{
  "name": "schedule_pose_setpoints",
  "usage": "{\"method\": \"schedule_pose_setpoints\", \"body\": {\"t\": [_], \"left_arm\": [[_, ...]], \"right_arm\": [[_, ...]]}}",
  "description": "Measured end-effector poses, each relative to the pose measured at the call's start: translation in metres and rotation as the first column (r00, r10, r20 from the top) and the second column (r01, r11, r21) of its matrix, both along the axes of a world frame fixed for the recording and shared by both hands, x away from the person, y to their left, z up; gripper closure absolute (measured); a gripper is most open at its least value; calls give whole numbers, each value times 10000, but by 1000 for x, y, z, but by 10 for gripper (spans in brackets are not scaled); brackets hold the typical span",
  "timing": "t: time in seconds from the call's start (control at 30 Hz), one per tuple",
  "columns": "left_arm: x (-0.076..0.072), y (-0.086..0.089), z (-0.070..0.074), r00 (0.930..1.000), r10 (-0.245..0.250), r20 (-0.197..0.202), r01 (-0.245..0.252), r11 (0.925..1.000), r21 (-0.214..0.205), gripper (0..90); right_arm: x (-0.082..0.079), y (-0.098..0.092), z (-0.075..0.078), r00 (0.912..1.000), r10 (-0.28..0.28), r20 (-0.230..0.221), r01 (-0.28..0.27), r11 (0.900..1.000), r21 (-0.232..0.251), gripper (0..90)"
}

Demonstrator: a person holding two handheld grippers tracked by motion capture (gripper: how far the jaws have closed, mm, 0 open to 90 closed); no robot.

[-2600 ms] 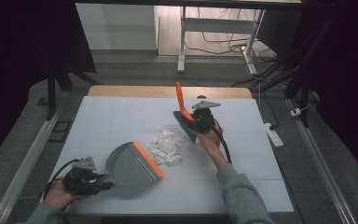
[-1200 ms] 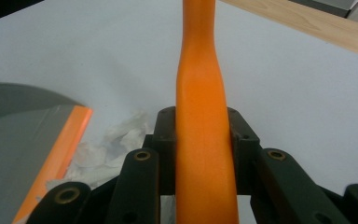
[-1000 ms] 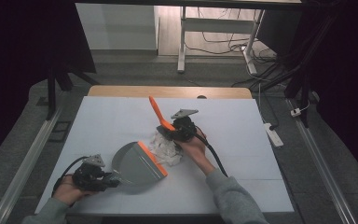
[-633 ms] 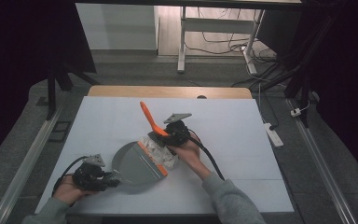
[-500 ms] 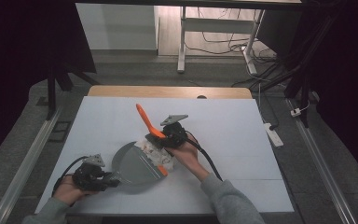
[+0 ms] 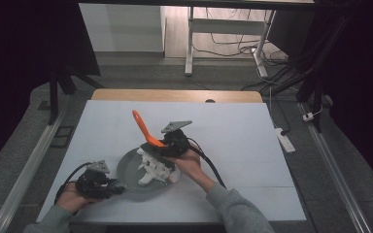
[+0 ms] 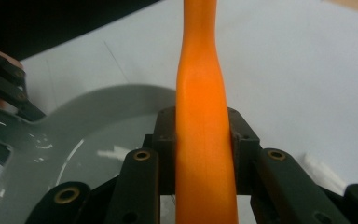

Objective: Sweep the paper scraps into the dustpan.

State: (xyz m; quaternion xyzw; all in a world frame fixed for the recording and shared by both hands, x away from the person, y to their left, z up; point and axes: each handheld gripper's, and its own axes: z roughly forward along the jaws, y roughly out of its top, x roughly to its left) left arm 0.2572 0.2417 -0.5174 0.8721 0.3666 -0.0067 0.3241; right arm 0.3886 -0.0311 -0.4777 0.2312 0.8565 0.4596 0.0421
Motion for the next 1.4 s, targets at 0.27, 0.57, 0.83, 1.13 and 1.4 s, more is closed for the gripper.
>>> {"method": "schedule_pose_setpoints", "body": {"t": [0.27,0.57,0.83,1.13,1.4], "left_arm": [[0,0,0,10000,-2,-3,2,10000,11,611],[-2,0,0,10000,4,-34,-4,10000,-32,612],[-2,0,1,10000,56,-27,-56,10000,3,611],[-2,-1,0,10000,61,-30,-61,10000,-22,611],[-1,-1,0,10000,44,-26,-45,10000,-46,611]], "right_arm": [[10,-27,20,9920,-1068,669,1046,9939,350,700],[23,-57,22,9744,-2105,795,2091,9776,253,699],[43,-63,15,9592,-2607,1097,2628,9648,-48,700],[66,-57,4,9551,-2790,999,2877,9539,-858,700],[75,-45,-9,9608,-2611,928,2736,9471,-1681,701]]}}
